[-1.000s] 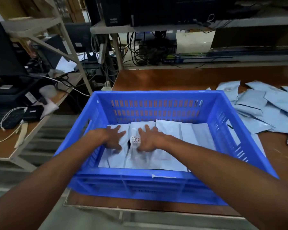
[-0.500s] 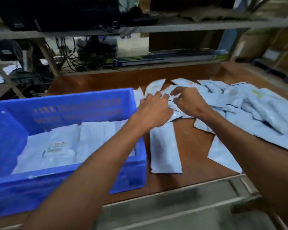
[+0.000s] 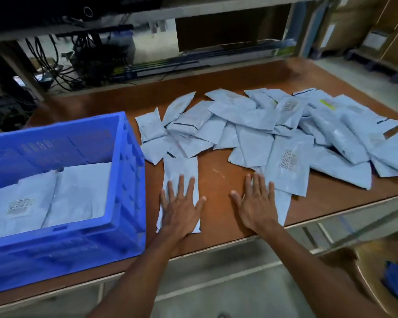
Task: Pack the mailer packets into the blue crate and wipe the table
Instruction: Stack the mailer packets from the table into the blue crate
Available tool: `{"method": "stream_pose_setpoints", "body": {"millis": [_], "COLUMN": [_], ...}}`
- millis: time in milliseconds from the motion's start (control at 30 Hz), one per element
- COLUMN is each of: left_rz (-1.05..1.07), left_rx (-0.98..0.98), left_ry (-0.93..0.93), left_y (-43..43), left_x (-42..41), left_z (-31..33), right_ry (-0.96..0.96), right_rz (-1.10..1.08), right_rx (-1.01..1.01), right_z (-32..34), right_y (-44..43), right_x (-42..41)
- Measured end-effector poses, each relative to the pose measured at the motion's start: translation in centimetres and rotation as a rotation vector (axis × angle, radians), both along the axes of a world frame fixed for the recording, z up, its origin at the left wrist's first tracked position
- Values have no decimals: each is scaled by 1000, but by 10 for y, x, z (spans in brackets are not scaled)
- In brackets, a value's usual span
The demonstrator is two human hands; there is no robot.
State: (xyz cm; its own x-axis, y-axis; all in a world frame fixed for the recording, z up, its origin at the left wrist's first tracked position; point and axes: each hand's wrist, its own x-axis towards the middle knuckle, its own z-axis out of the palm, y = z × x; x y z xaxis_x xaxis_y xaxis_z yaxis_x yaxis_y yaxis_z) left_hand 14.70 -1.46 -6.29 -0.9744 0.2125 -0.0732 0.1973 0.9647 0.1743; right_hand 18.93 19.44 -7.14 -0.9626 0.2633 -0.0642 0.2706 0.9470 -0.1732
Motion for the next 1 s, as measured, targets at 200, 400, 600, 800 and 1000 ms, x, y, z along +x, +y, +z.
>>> {"method": "stream_pose_setpoints", "body": {"millis": [200, 400, 600, 800, 1000], "left_rz": [-26, -9, -68, -74, -134], "left_rx": [-9, 43, 5, 12, 20], "left_ry": [54, 103, 24, 82, 54], "left_y": [-1, 0, 9, -1, 5], "left_x": [3, -7, -9, -12, -12], "left_z": [-8, -3, -8, -9, -11], "right_ry": [-109, 295, -49, 183, -70], "right_rz": [170, -23, 13, 44, -126], "right_rx": [-191, -4, -184, -86, -212], "right_z": [17, 42, 14, 25, 20], "right_y": [-13, 36, 37, 12, 19], "right_x": [-3, -15, -9, 6, -48]}}
